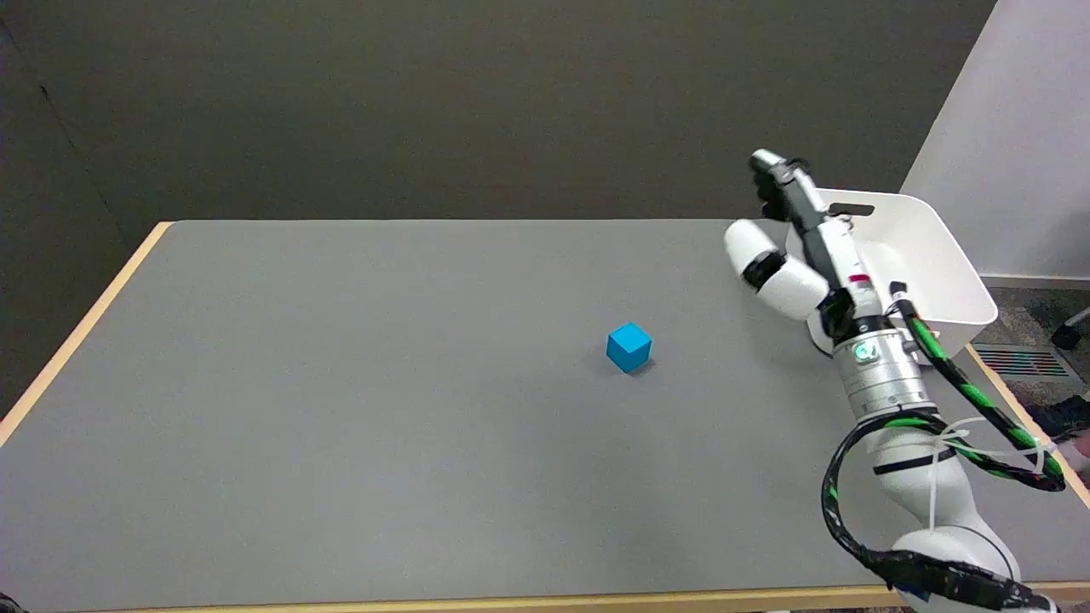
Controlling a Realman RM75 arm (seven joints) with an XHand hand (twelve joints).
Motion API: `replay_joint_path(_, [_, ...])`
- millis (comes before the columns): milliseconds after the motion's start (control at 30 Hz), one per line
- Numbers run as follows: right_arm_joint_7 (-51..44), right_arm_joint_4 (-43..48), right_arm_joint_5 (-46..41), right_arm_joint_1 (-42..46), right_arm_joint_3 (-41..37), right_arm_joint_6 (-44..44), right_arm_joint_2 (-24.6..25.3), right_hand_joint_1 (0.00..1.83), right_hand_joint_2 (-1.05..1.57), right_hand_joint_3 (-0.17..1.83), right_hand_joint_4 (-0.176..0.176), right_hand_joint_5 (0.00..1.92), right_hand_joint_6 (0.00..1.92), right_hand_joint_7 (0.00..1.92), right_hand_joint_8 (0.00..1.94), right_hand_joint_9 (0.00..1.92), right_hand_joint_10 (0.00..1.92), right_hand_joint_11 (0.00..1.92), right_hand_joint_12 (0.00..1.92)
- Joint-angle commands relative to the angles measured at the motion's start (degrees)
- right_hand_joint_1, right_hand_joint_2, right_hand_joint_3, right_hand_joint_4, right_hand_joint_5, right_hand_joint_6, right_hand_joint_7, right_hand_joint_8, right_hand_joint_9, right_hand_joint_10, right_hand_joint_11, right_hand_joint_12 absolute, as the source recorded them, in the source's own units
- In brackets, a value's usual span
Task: Pick up blue wooden cube.
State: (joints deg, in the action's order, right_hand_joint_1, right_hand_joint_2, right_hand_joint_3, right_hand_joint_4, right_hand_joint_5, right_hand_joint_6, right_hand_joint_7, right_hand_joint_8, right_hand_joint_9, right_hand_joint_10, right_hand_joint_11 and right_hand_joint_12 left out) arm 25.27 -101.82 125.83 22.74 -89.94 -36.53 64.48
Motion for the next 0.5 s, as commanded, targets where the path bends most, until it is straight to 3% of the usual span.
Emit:
replay_joint_path(33, [-13.7,-3.3,6.0,7.7,0.5,16.7,2.5,0.46,0.63,1.01,0.047,0.13,0.41,0.21,0.32,0.12,0.58,0.0,0.99])
replay_joint_path(267, [-17.9,-0.5,5.9,3.5,2.8,19.8,5.1,0.5,0.64,1.0,-0.013,0.12,0.39,0.19,0.33,0.09,0.62,0.0,1.01])
replay_joint_path(500, [-28.9,-0.4,4.6,-1.4,2.0,21.3,7.6,0.47,0.63,0.98,-0.071,0.12,0.4,0.2,0.36,0.09,0.66,0.0,1.04])
